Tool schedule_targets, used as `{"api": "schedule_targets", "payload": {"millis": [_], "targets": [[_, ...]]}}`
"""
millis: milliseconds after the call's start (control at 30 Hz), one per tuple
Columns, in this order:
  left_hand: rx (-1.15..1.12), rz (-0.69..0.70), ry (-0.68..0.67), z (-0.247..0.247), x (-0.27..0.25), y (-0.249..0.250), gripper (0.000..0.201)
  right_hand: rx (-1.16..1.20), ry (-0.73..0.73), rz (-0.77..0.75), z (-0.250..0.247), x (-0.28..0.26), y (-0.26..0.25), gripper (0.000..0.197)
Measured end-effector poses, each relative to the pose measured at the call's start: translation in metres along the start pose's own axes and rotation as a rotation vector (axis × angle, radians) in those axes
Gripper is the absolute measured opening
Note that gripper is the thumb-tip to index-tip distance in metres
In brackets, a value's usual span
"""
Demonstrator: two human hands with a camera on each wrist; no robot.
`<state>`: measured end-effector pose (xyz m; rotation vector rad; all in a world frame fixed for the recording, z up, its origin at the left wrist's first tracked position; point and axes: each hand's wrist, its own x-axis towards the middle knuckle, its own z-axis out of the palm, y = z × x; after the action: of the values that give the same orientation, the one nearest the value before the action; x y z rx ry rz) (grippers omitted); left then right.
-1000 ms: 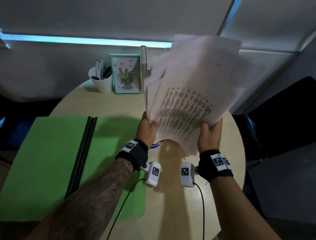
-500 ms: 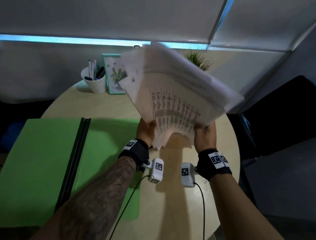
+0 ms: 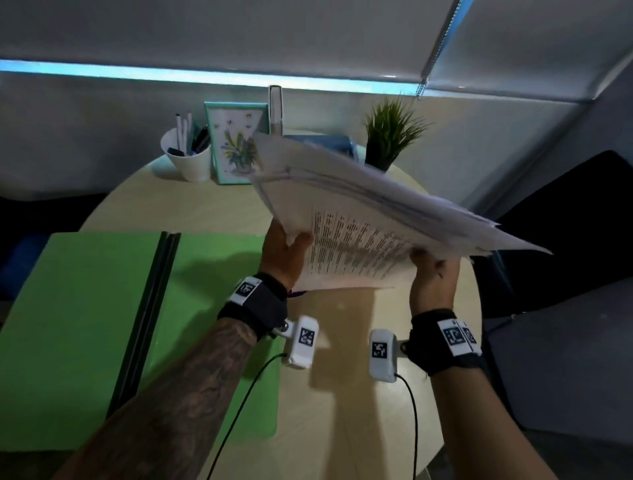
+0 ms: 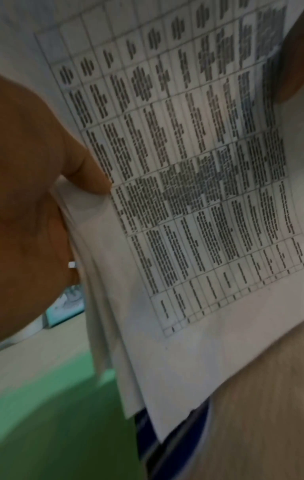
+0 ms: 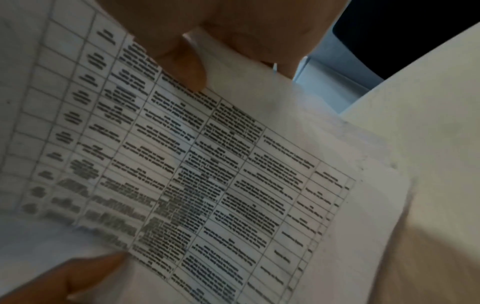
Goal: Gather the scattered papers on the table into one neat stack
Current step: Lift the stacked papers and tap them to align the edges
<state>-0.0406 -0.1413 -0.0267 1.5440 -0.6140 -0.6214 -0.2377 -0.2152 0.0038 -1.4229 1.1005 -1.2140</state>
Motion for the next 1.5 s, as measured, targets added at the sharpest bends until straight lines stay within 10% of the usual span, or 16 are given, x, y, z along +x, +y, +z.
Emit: {"api": "schedule_targets", "payload": {"millis": [500,1233,1400,1500], "targets": [[0.005,0.143,-0.01,-0.002,0.007,0.036,0.009,0.065,0.035,-0.084,0.002,0.008,-0.014,0.051],[0.025,0.104,-0.06,-0.002,0.005,0.033,0.03,0.007,-0.053,0.017,-0.004,0.008,-0.009,0.047],[0.165,0.316,-0.043,-0.003,0.023,0.067,0.025,-0.003,-0.086,-0.043,-0.014,0.032,-0.03,0.046],[0.315,0.398,-0.123,-0.012,0.039,0.101,0.022,-0.256,0.105,-0.322,-0.041,0.049,-0.054,0.078]]}}
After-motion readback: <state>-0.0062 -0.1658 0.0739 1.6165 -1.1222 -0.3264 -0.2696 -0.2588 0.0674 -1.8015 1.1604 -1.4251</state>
